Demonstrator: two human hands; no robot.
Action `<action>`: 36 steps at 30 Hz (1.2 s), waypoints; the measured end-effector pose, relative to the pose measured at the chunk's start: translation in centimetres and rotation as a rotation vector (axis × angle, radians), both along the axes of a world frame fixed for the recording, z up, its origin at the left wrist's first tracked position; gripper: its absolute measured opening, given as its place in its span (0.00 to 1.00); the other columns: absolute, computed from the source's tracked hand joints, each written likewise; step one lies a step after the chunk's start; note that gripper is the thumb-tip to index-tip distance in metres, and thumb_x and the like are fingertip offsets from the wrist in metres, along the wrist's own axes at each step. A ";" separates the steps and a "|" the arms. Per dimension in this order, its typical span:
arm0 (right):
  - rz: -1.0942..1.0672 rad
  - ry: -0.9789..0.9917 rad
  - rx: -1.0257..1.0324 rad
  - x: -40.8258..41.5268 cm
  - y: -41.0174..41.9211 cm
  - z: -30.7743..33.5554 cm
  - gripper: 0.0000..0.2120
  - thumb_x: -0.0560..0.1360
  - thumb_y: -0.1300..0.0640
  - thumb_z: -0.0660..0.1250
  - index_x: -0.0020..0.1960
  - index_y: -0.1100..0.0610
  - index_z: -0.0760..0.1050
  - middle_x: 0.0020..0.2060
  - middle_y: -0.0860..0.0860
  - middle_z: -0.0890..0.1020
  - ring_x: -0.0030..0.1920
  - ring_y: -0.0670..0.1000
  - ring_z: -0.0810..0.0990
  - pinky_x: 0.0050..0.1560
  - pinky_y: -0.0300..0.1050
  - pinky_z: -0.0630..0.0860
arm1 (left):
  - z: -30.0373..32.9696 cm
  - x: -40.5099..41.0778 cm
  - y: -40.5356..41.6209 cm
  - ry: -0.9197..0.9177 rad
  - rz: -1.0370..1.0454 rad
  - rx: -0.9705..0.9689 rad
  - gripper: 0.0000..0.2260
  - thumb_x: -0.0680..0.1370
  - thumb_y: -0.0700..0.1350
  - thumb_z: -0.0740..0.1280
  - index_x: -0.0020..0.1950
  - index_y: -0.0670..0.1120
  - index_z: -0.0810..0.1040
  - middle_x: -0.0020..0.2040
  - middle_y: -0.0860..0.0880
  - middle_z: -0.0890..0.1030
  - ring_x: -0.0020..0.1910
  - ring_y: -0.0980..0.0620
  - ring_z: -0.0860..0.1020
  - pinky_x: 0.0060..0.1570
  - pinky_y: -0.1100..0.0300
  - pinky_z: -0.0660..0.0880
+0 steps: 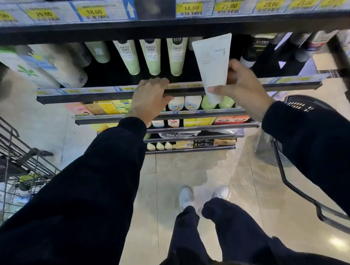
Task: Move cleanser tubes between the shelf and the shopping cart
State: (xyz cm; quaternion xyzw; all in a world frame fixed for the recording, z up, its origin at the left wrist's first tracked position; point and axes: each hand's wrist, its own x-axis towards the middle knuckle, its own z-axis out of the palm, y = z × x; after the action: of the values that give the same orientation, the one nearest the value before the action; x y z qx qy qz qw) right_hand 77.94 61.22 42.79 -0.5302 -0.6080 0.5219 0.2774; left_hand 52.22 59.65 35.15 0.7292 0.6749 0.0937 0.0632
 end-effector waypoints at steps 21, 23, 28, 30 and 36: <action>-0.041 -0.244 0.183 -2.6 9.4 -5.5 0.32 0.67 0.57 0.83 0.68 0.54 0.76 0.63 0.48 0.83 0.63 0.48 0.80 0.67 0.51 0.78 | -1.7 0.0 -0.1 -0.070 0.029 0.091 0.20 0.79 0.55 0.71 0.63 0.42 0.78 0.55 0.44 0.83 0.54 0.40 0.80 0.63 0.46 0.71; -0.050 -0.247 0.176 -2.9 9.9 -6.2 0.32 0.67 0.56 0.84 0.68 0.54 0.76 0.63 0.48 0.83 0.63 0.48 0.80 0.67 0.52 0.78 | -2.0 0.0 0.0 -0.074 0.031 0.099 0.21 0.79 0.57 0.70 0.63 0.42 0.78 0.54 0.44 0.83 0.53 0.40 0.79 0.62 0.46 0.71; -0.074 -0.241 0.182 -3.9 10.9 -7.0 0.28 0.69 0.56 0.82 0.66 0.54 0.77 0.61 0.48 0.83 0.62 0.48 0.81 0.65 0.49 0.78 | -2.4 0.0 0.2 -0.061 0.046 0.130 0.22 0.79 0.57 0.71 0.64 0.42 0.78 0.54 0.44 0.83 0.52 0.39 0.80 0.61 0.45 0.72; -0.081 -0.240 0.195 -4.2 11.3 -7.1 0.28 0.70 0.56 0.82 0.66 0.55 0.77 0.61 0.49 0.83 0.62 0.48 0.81 0.65 0.47 0.78 | -2.5 0.0 0.1 -0.058 0.047 0.144 0.22 0.79 0.56 0.71 0.64 0.42 0.78 0.54 0.44 0.84 0.52 0.39 0.80 0.61 0.45 0.72; -0.109 -0.256 0.216 -4.8 12.8 -7.7 0.32 0.67 0.53 0.82 0.68 0.54 0.76 0.62 0.49 0.83 0.62 0.49 0.81 0.66 0.49 0.78 | -2.6 0.1 0.1 -0.032 0.043 0.182 0.20 0.80 0.55 0.71 0.65 0.42 0.79 0.51 0.44 0.83 0.51 0.41 0.80 0.60 0.47 0.70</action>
State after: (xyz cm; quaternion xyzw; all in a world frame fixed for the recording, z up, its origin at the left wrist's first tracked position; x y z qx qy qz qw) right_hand 73.17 74.00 35.10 -0.5914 -0.6614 0.3659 0.2811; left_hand 52.36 59.75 32.55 0.7155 0.6782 0.1677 0.0054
